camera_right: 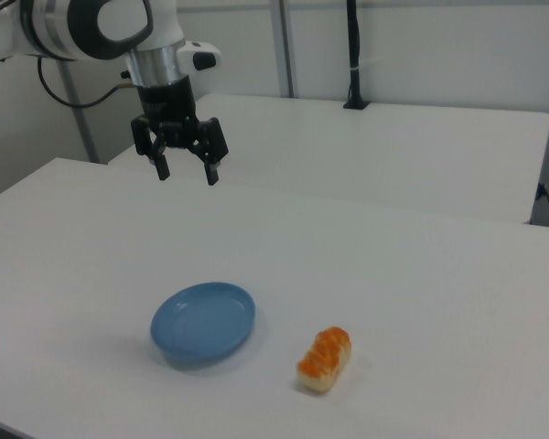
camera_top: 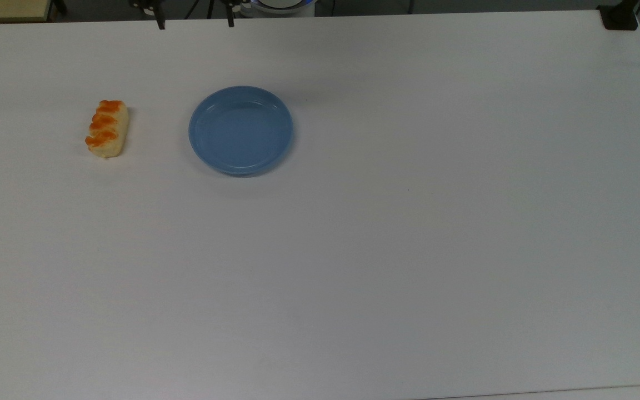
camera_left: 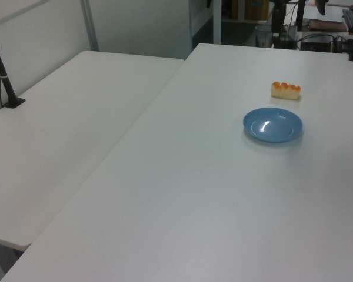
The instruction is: Put the bread on a plate
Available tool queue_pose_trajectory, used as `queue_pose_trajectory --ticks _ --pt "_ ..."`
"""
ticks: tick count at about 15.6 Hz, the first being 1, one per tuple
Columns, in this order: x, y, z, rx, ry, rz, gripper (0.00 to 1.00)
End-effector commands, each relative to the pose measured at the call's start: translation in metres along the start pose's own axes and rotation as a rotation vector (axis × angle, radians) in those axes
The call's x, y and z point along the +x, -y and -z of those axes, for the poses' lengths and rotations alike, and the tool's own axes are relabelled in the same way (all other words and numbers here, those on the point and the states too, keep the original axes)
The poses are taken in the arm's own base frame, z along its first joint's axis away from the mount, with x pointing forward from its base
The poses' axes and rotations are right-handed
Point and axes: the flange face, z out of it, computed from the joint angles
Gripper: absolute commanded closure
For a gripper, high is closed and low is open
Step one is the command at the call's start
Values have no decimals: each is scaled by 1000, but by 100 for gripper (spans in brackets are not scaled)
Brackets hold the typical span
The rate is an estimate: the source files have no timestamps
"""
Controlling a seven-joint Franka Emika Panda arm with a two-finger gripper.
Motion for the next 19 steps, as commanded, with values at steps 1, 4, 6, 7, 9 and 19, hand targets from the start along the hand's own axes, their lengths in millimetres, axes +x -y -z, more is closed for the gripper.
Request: queue_pose_trajectory --ticks 1,4,6,7,9,19 --pt "5 0 -1 14 9 -19 0" --pt "4 -2 -1 14 11 -23 0" --pt "2 -2 1 15 11 -23 0" --pt "2 -2 1 15 12 -23 0" --pt "2 -3 0 16 17 -25 0" --pt "-2 -14 7 14 6 -45 0"
